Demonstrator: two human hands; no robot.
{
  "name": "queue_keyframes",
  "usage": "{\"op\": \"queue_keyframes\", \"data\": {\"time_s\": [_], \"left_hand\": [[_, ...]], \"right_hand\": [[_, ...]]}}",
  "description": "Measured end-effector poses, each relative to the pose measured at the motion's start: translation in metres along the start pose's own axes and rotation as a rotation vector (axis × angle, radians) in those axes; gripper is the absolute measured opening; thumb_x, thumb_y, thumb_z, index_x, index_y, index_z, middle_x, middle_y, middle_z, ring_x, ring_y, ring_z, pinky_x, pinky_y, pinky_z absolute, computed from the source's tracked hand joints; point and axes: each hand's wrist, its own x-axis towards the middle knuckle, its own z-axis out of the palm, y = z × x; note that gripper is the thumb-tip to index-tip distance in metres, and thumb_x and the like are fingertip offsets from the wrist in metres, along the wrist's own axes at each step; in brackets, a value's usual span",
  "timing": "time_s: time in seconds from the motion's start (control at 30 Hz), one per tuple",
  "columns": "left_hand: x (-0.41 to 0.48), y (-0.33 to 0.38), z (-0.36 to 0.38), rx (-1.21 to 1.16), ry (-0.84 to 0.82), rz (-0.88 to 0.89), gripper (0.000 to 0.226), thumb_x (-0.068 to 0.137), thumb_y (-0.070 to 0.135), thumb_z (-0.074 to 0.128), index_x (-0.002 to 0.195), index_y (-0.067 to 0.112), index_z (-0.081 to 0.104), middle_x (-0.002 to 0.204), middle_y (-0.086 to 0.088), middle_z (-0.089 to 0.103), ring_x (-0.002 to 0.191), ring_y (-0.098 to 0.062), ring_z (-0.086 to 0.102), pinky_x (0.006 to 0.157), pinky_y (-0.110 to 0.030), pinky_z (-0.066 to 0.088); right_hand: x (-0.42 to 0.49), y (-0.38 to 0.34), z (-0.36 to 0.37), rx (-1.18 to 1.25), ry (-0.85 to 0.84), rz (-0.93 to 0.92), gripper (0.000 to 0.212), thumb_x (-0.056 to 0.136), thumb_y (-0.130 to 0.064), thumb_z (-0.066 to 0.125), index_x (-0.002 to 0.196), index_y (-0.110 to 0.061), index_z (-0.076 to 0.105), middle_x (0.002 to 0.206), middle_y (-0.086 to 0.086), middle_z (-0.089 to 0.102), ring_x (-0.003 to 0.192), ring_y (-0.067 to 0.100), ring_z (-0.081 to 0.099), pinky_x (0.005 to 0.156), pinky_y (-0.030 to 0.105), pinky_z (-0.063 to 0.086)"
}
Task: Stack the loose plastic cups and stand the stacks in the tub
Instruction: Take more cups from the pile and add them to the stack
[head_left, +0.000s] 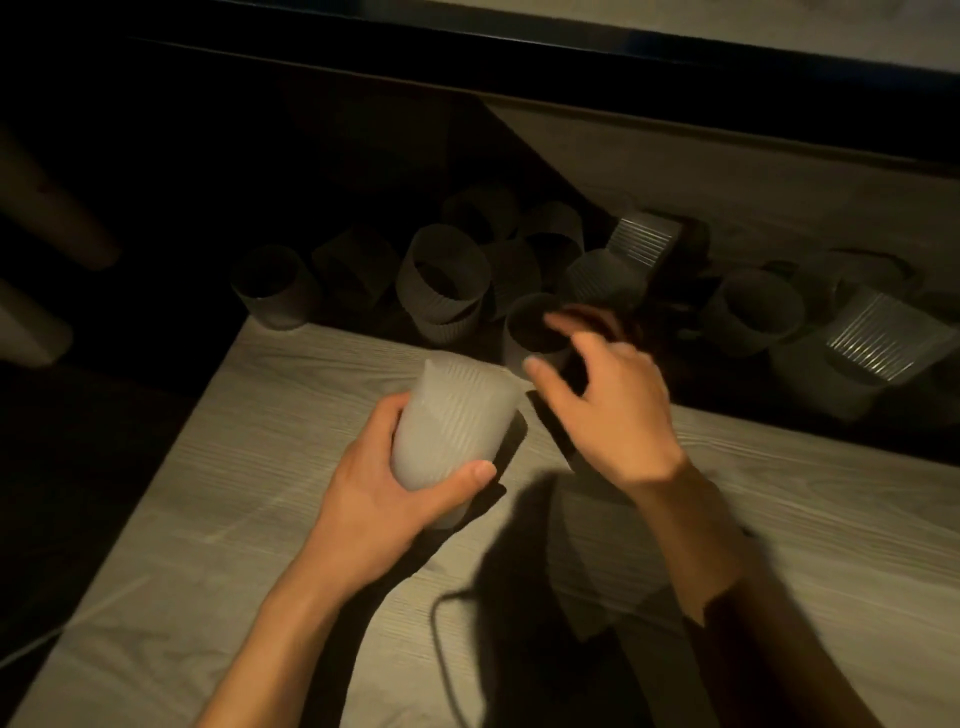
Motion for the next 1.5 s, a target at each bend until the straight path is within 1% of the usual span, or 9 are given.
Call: {"op": "queue_keyframes", "data": {"time_s": [0.13, 0.23, 0.33, 0.53, 0.77, 0.93, 1.1, 1.3, 1.5], "left_hand": [[0.004, -0.002, -0.003, -0.157, -0.021, -0.065, 0.074, 0.051, 0.074, 0.074, 0.115, 0.05, 0.045, 0.111, 0.02, 0.059, 0.097, 0.005, 0.061, 0.083, -0.041, 0.06], [0.006, -0.003, -0.004, -0.171, -0.102, -0.052, 0.074, 0.054, 0.071, 0.074, 0.119, 0.053, 0.044, 0.109, 0.022, 0.06, 0.099, 0.002, 0.062, 0.078, -0.034, 0.06], [0.007, -0.003, -0.007, -0.197, -0.167, -0.032, 0.075, 0.056, 0.068, 0.074, 0.123, 0.053, 0.043, 0.109, 0.029, 0.06, 0.101, 0.003, 0.063, 0.072, -0.022, 0.057], [0.011, -0.005, -0.013, -0.144, -0.211, -0.019, 0.075, 0.055, 0.071, 0.074, 0.123, 0.06, 0.043, 0.112, 0.03, 0.059, 0.104, 0.001, 0.062, 0.077, -0.029, 0.058], [0.011, -0.004, -0.009, -0.187, -0.224, 0.006, 0.078, 0.053, 0.082, 0.075, 0.122, 0.057, 0.049, 0.117, 0.022, 0.062, 0.106, -0.005, 0.065, 0.078, -0.03, 0.059], [0.009, -0.008, -0.01, -0.226, -0.211, 0.015, 0.065, 0.061, 0.067, 0.078, 0.12, 0.057, 0.054, 0.119, 0.015, 0.065, 0.107, -0.01, 0.066, 0.084, -0.037, 0.06], [0.01, -0.01, -0.01, -0.243, -0.199, 0.001, 0.072, 0.062, 0.065, 0.075, 0.127, 0.047, 0.052, 0.118, 0.017, 0.065, 0.106, -0.009, 0.066, 0.086, -0.038, 0.059], [0.011, -0.013, -0.019, -0.296, -0.167, -0.02, 0.082, 0.058, 0.075, 0.077, 0.129, 0.044, 0.052, 0.116, 0.014, 0.066, 0.106, -0.011, 0.067, 0.079, -0.031, 0.058], [0.013, -0.012, -0.019, -0.253, -0.187, -0.017, 0.074, 0.055, 0.08, 0.075, 0.121, 0.056, 0.052, 0.116, 0.016, 0.065, 0.105, -0.011, 0.067, 0.083, -0.04, 0.061]], "right_hand": [[0.0, 0.0, 0.011, -0.095, -0.042, -0.107, 0.027, 0.099, -0.049, 0.048, 0.118, -0.034, 0.059, 0.114, -0.004, 0.059, 0.102, 0.018, 0.057, 0.089, 0.034, 0.04], [-0.001, 0.002, 0.007, 0.361, 0.021, -0.051, 0.009, 0.097, -0.043, 0.054, 0.095, -0.037, 0.06, 0.101, -0.025, 0.055, 0.09, -0.003, 0.052, 0.078, 0.022, 0.041], [-0.003, -0.002, 0.004, 0.703, 0.0, -0.054, 0.013, 0.097, -0.029, 0.06, 0.088, -0.037, 0.063, 0.108, -0.042, 0.055, 0.106, -0.012, 0.051, 0.091, 0.023, 0.045], [-0.002, -0.011, 0.001, 1.057, 0.124, 0.065, 0.007, 0.096, -0.021, 0.061, 0.095, -0.027, 0.064, 0.12, -0.005, 0.065, 0.109, 0.004, 0.063, 0.095, 0.032, 0.054], [-0.001, -0.017, -0.002, 0.967, -0.111, -0.046, 0.006, 0.095, -0.02, 0.062, 0.099, -0.023, 0.065, 0.12, -0.007, 0.065, 0.112, 0.004, 0.06, 0.1, 0.035, 0.048], [0.006, -0.007, -0.01, 0.935, -0.396, -0.064, 0.058, 0.086, -0.03, 0.063, 0.141, -0.035, 0.045, 0.115, 0.002, 0.068, 0.114, 0.02, 0.062, 0.101, 0.029, 0.048], [0.008, -0.018, -0.007, 1.075, -0.213, 0.06, 0.014, 0.095, -0.026, 0.061, 0.106, -0.019, 0.065, 0.088, -0.018, 0.074, 0.088, -0.007, 0.067, 0.076, 0.009, 0.048], [0.009, -0.024, 0.009, 1.368, -0.047, 0.256, 0.06, 0.08, -0.04, 0.068, 0.128, -0.005, 0.057, 0.121, 0.014, 0.067, 0.107, 0.02, 0.069, 0.081, 0.029, 0.055], [-0.001, -0.035, 0.027, 1.321, -0.213, 0.082, 0.061, 0.085, -0.027, 0.064, 0.142, -0.033, 0.043, 0.132, 0.007, 0.061, 0.119, 0.02, 0.063, 0.098, 0.037, 0.053]]}}
